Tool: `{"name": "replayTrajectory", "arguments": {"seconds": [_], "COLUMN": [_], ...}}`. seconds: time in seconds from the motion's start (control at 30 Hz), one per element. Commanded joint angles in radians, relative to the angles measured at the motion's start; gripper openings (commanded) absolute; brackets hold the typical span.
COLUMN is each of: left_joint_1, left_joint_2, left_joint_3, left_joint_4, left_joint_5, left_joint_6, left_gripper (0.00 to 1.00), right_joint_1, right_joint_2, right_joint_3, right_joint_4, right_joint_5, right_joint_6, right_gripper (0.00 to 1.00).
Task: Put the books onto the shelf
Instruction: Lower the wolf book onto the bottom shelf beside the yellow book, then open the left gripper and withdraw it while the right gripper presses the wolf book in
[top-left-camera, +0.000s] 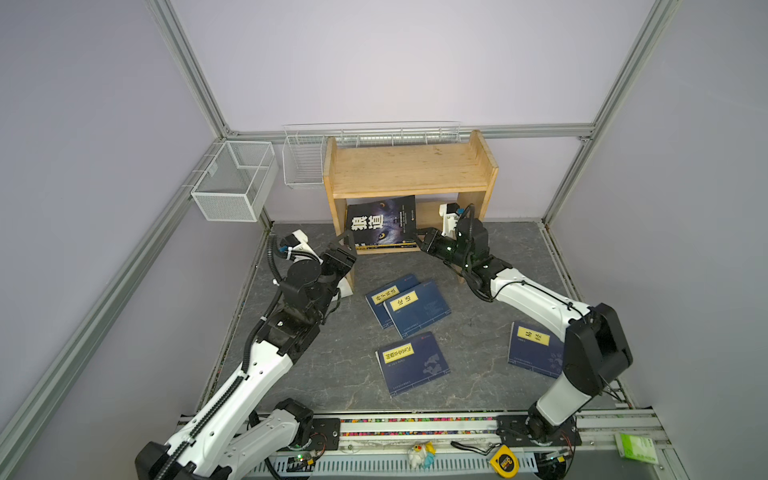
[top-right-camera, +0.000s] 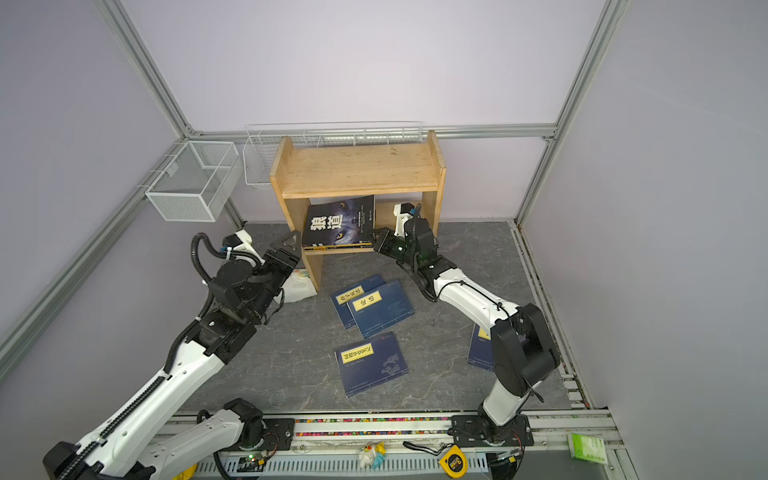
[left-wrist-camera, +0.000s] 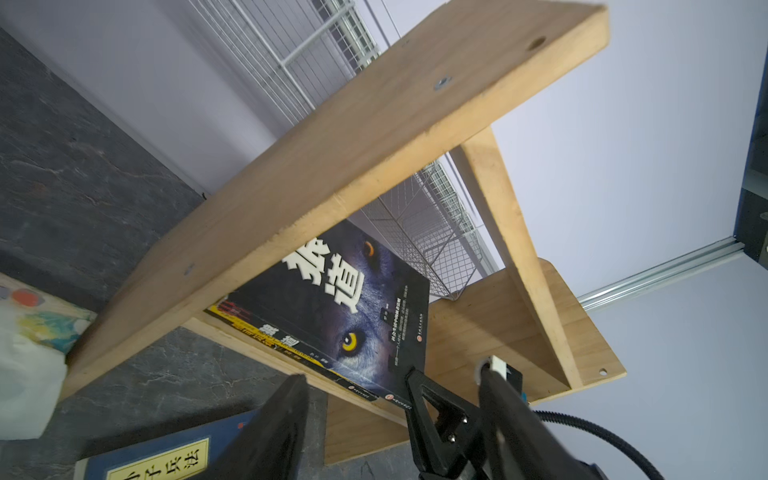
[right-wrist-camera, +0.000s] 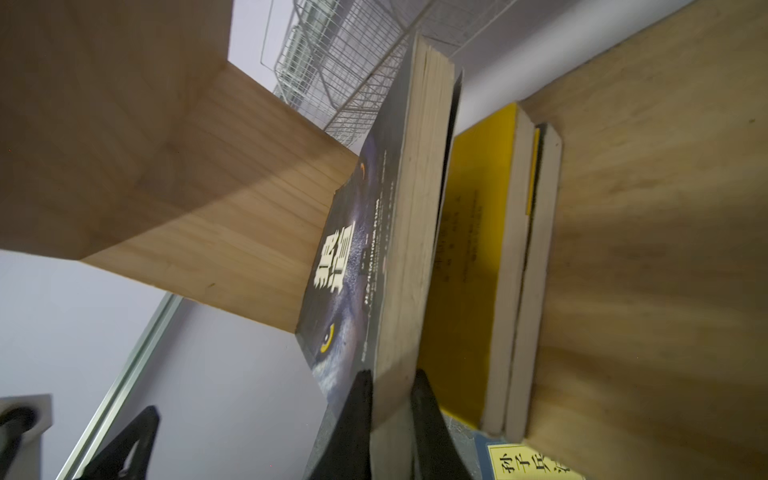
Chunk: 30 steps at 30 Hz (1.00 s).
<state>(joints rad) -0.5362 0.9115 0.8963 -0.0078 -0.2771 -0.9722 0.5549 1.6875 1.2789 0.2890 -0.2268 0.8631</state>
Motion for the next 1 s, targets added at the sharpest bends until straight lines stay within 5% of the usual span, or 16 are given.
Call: {"name": "replayTrajectory", "arguments": {"seconds": [0.0,0.2,0.5,0.97], "left_joint_1": [0.009,0.016,0.033,0.14], "left_joint_2": [-0.075,-0.151,-0.141,0.095], "left_joint_3": [-0.055,-0.093,-0.041,0.043], "left_joint_4": [-0.121,-0.188,-0.166,-0.061], "left_joint_5": [-0.096,-0.126,0.0,0.183], "left_joint_6": [0.033,0.074,0.208,0.295], "left_gripper": [0.69,0.76,0.99,1.0], "right_joint_1": [0.008,0.007,0.005,0.017], "right_joint_2": [0.009,0.011,0.042,0.066], "right_joint_3": [0.055,0.091,0.108,0.076], "right_joint_4": [0.044,-0.024,-0.031,-0.069], "right_joint_5": [0.0,-0.029,-0.052,0.031], "right_joint_6": [-0.02,-0.062,-0.047,-0.062], "right_gripper": [0.1,0.1,0.1,0.12]}}
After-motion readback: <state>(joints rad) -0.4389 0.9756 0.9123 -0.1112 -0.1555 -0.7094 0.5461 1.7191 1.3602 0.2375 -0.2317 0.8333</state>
